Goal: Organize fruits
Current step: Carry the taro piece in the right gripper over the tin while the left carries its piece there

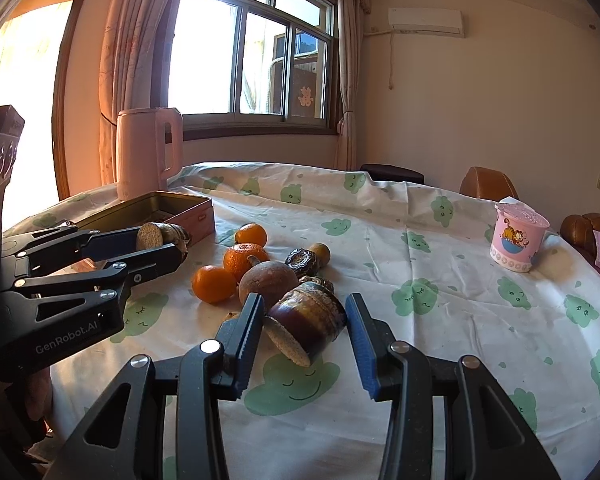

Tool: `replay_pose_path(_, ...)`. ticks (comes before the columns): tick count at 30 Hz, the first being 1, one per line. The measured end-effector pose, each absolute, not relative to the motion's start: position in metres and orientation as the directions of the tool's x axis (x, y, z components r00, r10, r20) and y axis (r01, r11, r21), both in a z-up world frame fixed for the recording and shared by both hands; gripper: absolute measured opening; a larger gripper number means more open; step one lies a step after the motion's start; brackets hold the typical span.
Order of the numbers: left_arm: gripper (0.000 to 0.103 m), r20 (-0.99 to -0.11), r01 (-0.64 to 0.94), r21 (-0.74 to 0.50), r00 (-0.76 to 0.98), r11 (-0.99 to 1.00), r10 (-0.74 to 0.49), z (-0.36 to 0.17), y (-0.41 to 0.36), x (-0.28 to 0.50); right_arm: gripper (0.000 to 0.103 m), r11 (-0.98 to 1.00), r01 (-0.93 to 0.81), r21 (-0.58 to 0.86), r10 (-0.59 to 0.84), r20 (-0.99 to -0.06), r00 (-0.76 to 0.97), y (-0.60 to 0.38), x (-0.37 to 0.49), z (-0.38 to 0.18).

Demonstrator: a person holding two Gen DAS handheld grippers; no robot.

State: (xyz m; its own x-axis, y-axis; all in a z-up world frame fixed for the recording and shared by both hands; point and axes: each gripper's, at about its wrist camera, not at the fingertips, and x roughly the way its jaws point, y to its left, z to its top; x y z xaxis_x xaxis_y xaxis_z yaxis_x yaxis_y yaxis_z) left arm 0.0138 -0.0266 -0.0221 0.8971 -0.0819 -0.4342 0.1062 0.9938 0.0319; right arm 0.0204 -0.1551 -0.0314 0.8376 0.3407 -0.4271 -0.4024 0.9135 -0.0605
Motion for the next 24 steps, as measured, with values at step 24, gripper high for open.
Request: replay_pose_path(24,0.037,-0.349,0.047,0.050,0.937,0.998,-0.026,-0.011,-0.021,0.003,0.044,0.907,-0.413,-0.085,0.361,-0.349,0.865,-0.156,0.007,-0.028)
